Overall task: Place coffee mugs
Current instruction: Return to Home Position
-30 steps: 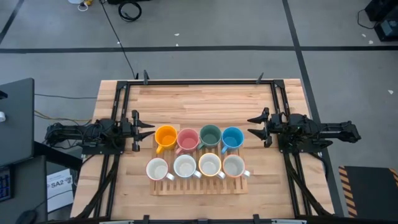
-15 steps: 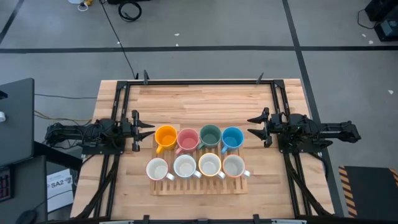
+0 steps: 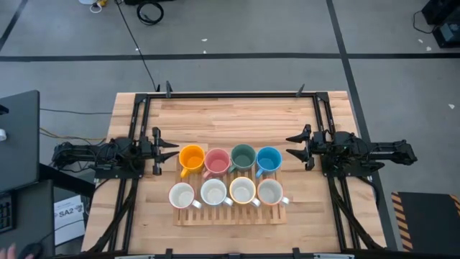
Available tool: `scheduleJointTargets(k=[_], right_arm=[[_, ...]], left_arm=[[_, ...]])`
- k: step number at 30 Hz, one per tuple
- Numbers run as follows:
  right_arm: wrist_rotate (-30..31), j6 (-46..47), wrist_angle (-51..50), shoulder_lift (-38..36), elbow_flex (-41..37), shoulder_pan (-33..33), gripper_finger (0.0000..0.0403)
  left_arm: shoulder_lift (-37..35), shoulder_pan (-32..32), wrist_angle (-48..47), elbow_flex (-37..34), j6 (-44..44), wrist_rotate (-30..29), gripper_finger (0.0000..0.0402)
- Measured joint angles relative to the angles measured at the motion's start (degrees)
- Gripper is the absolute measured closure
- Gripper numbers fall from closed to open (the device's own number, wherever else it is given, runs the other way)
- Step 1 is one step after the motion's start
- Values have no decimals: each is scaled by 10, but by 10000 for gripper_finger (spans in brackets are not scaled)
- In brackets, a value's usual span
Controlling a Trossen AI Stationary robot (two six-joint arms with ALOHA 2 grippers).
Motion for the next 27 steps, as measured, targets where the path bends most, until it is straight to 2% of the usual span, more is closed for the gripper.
scheduleJointTargets(k=[27], right_arm=[[0, 0, 0, 0, 0, 0, 164]], left_arm=[[-3, 0, 10, 0, 0, 0, 288]])
